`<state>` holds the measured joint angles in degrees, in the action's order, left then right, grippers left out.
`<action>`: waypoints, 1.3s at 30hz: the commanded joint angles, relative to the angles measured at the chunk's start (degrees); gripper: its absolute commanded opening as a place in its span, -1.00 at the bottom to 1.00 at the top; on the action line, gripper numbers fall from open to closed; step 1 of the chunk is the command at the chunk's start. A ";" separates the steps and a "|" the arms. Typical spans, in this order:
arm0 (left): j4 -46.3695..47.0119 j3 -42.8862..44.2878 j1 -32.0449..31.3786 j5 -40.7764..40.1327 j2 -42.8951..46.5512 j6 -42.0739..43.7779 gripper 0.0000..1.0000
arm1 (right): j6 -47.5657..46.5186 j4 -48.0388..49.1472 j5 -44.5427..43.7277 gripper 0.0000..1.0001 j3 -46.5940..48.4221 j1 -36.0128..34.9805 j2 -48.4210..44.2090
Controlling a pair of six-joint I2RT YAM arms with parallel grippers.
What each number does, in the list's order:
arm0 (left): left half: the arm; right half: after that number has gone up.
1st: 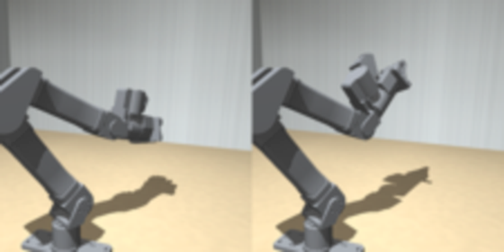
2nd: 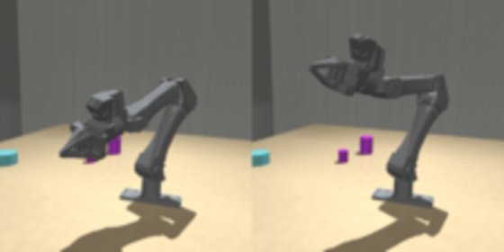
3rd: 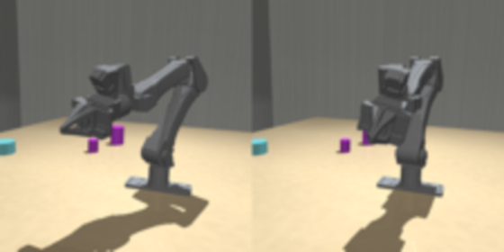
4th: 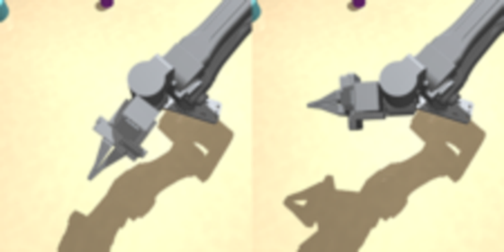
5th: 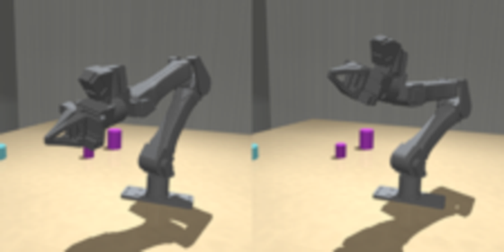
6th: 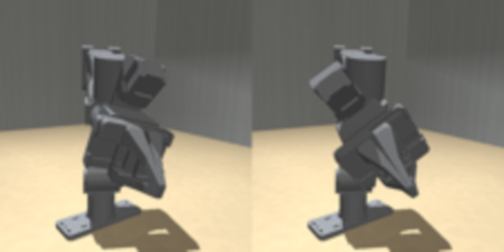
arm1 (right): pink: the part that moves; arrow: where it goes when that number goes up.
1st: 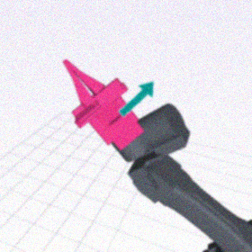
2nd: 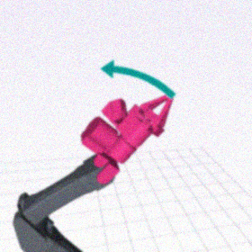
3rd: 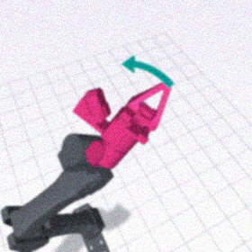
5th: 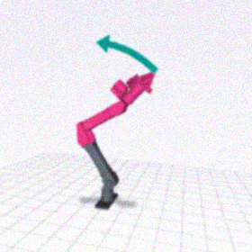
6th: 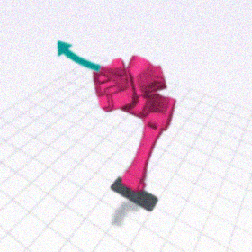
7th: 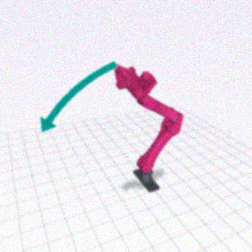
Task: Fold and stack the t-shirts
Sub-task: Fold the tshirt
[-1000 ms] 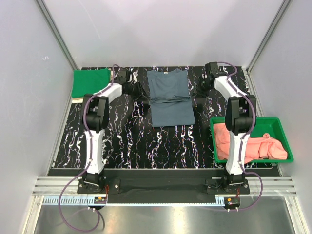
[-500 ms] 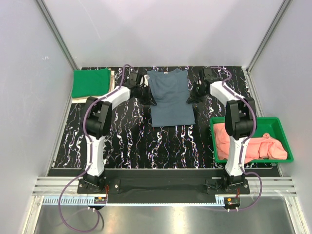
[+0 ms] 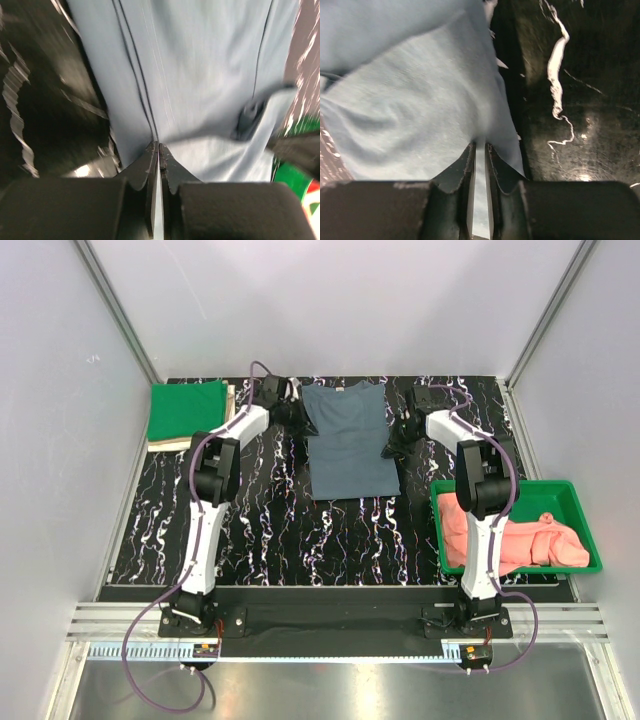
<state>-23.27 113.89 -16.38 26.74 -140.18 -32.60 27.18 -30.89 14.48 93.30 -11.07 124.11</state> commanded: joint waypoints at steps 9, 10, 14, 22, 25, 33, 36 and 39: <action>1.21 -7.60 2.85 4.55 13.13 2.01 -0.58 | -3.53 -6.70 -4.02 -0.23 -5.05 0.44 -11.69; 1.21 -10.06 2.59 3.42 15.44 3.23 -0.54 | -4.06 -7.59 -3.76 -0.21 -5.23 0.44 -12.05; 1.03 -24.13 0.31 2.00 24.68 6.14 -0.33 | -5.82 -9.80 -2.01 -0.21 -7.68 0.44 -12.58; 4.71 -41.00 -4.97 1.72 32.07 6.50 -0.10 | -9.60 -11.03 0.28 0.12 -11.82 1.22 -14.08; 6.65 -43.56 -6.29 0.51 32.07 5.88 -0.07 | -10.57 -10.94 2.92 0.08 -12.96 1.67 -13.55; 7.88 -46.21 -8.31 -1.61 29.09 5.97 -0.09 | -12.06 -8.92 3.54 -0.17 -15.77 1.67 -10.04; 8.67 -46.21 -8.49 0.32 27.59 5.88 -0.35 | -12.06 -8.57 3.27 -0.33 -16.48 1.67 -9.33; 8.59 -47.26 -8.49 -0.02 28.46 5.79 -0.77 | -11.62 -8.22 3.36 -0.55 -17.79 1.67 -10.55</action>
<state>-16.53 67.81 -24.51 27.07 -111.61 -27.35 16.16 -40.14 17.72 76.84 -9.43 114.28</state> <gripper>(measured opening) 0.159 0.268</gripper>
